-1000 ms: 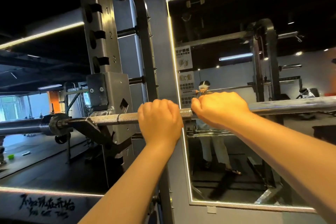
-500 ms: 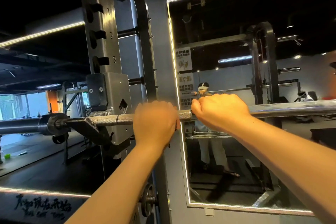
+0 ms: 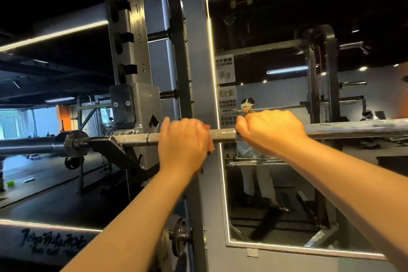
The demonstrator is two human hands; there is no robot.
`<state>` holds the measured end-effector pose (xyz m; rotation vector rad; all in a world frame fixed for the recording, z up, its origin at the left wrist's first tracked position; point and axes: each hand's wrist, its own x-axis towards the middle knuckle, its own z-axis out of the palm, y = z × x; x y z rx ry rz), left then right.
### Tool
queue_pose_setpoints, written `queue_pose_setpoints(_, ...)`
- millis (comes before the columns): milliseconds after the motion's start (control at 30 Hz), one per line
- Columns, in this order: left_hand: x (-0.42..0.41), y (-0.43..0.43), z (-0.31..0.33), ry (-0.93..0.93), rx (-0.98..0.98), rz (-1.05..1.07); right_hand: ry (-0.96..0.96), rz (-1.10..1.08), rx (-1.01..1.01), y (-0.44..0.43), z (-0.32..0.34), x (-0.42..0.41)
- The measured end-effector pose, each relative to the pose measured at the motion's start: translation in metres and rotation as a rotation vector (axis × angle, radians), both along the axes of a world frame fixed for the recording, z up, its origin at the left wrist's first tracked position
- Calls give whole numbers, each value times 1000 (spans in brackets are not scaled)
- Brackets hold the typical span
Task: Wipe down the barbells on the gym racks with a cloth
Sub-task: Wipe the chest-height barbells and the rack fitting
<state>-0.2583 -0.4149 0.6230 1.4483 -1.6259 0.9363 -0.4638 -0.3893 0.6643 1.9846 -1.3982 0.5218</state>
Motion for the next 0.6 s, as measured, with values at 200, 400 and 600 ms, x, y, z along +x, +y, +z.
queue_pose_setpoints(200, -19, 4, 6, 194, -21, 94, 61, -13, 10, -1, 0, 0)
queue_pose_setpoints(400, -44, 14, -8, 78, -1, -137, 83, -44, -5, 1, 0, 2)
queue_pose_setpoints(600, 23, 10, 3, -100, 71, 87, 158, -22, 12, 6, 3, -1)
